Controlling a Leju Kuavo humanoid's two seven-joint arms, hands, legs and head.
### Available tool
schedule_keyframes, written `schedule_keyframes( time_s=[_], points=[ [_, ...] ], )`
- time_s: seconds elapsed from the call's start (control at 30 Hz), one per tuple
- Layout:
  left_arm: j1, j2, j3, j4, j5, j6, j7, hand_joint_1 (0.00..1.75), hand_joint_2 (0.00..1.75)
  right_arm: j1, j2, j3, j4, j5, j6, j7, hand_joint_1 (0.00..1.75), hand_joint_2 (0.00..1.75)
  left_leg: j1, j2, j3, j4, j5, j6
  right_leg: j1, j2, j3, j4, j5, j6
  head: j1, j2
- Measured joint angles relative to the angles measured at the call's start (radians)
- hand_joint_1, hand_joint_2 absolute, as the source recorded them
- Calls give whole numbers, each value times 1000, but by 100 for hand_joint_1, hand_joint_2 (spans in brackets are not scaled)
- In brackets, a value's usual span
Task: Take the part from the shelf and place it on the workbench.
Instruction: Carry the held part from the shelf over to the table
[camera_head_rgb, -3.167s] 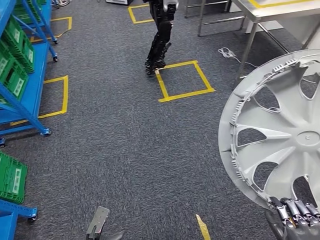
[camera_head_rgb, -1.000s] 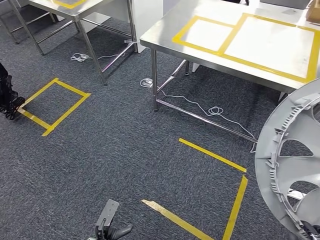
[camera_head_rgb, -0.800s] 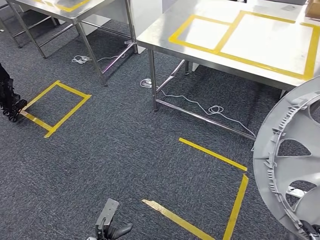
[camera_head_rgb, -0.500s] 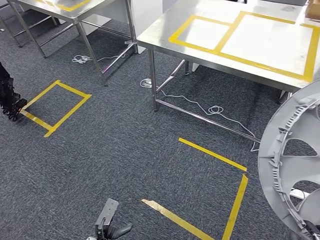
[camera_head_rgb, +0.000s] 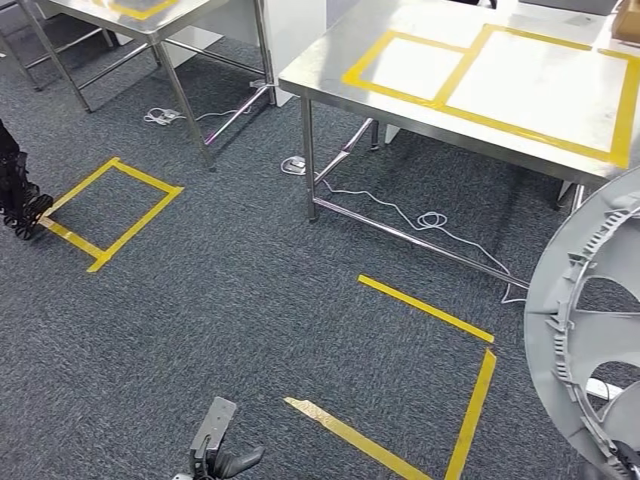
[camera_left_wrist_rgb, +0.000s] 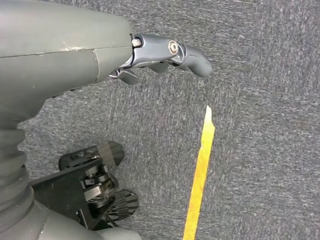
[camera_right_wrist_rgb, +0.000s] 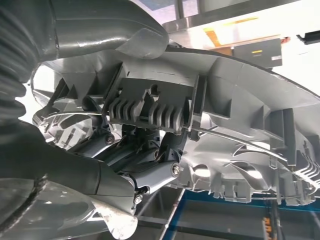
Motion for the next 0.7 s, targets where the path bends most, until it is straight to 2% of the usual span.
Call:
schedule_keyframes(
  time_s=[0.1, 0.17, 0.2, 0.27, 0.3, 0.33, 0.37, 0.4, 0.43, 0.47, 0.5, 0.53, 0.6, 0.63, 0.67, 0.7],
  points=[
    [0, 0, 0, 0, 0, 1, 0, 0, 175, 1, 0, 2, 0, 0, 0, 6, 175, 175, 2, 1, 1, -11, 9, 10, -1, 0, 0, -6, 4, 10, 0, 0],
    [-1, -1, 0, 0, 0, 1, 0, 0, 175, 3, 0, 5, 1, 0, -2, 11, 175, 175, 7, 4, 7, -35, 24, 20, 0, 6, -16, 21, -20, 15, 3, 0],
    [-1, -2, 0, 0, 0, 1, 0, 0, 175, 5, 0, 7, 1, 1, -4, 14, 175, 175, 10, 6, 9, -44, 30, 23, 0, 10, -37, 66, -48, 16, 5, 0],
    [1, -4, 0, 0, 0, 1, -1, 0, 175, 6, 0, 11, 1, 2, -5, 19, 175, 175, 8, 12, 6, -45, 33, 26, 0, 15, -93, 190, -110, 21, 7, 0],
    [2, -4, 0, 0, 0, 1, -1, 0, 175, 6, 0, 12, 1, 2, -5, 21, 175, 175, 8, 16, 4, -44, 33, 25, -1, 15, -114, 237, -124, 24, 7, 0],
    [3, -5, 0, 0, 1, 1, -1, 0, 175, 7, 0, 14, 1, 2, -5, 23, 175, 175, 8, 21, 4, -42, 32, 24, -2, 14, -119, 249, -119, 26, 7, 0],
    [3, -5, 0, 0, 1, 1, -1, 0, 175, 7, 0, 15, 1, 1, -5, 24, 175, 175, 10, 26, 3, -39, 30, 21, -3, 11, -104, 221, -95, 29, 7, 0],
    [4, -6, 0, 0, 1, 1, -1, 0, 175, 8, 0, 15, 2, 1, -5, 25, 175, 175, 12, 32, 3, -33, 26, 15, -5, 1, -72, 158, -59, 32, 7, 0],
    [3, -6, 0, 0, 1, 1, -1, 0, 175, 7, 0, 16, 2, 1, -5, 25, 175, 175, 12, 38, 3, -26, 21, 8, -4, -17, -39, 93, -36, 34, 7, 0],
    [3, -5, 0, 0, 1, 1, -1, 0, 175, 7, 0, 17, 3, 1, -6, 25, 175, 175, 12, 43, 3, -17, 15, 0, -3, -32, -13, 39, -18, 31, 8, 0],
    [3, -5, 0, 0, 1, 1, -1, 0, 175, 6, 0, 18, 3, 1, -6, 25, 175, 175, 10, 47, 3, -11, 11, -7, -2, -41, 2, 10, -13, 23, 8, 0],
    [3, -4, 0, 0, 1, 1, -1, 0, 175, 5, 0, 18, 4, 1, -7, 25, 175, 175, 7, 53, 4, -7, 8, -12, 1, -41, 2, 7, -18, 13, 7, 0],
    [3, -3, 0, 0, 2, 1, -2, 0, 175, 7, 1, 19, 3, 1, -8, 25, 175, 175, 9, 67, 7, -4, 5, -19, 0, -19, -2, 11, -15, -8, 5, 0],
    [3, -3, 0, 0, 2, 1, -2, 0, 175, 8, 1, 20, 3, 1, -8, 25, 175, 175, 11, 59, 6, 3, -5, -23, 0, -8, -3, 12, -14, -15, 4, 0],
    [3, -4, 0, 0, 2, 1, -2, 0, 175, 9, 1, 20, 3, 1, -8, 25, 175, 175, 14, 39, 0, 24, -25, -28, -1, 3, -3, 12, -12, -21, 3, 0],
    [3, -4, 0, 0, 2, 1, -3, 0, 175, 9, 1, 20, 3, 1, -8, 25, 175, 175, 17, 11, -15, 67, -56, -32, -1, 14, -3, 11, -9, -27, 2, 0]
  ],
)
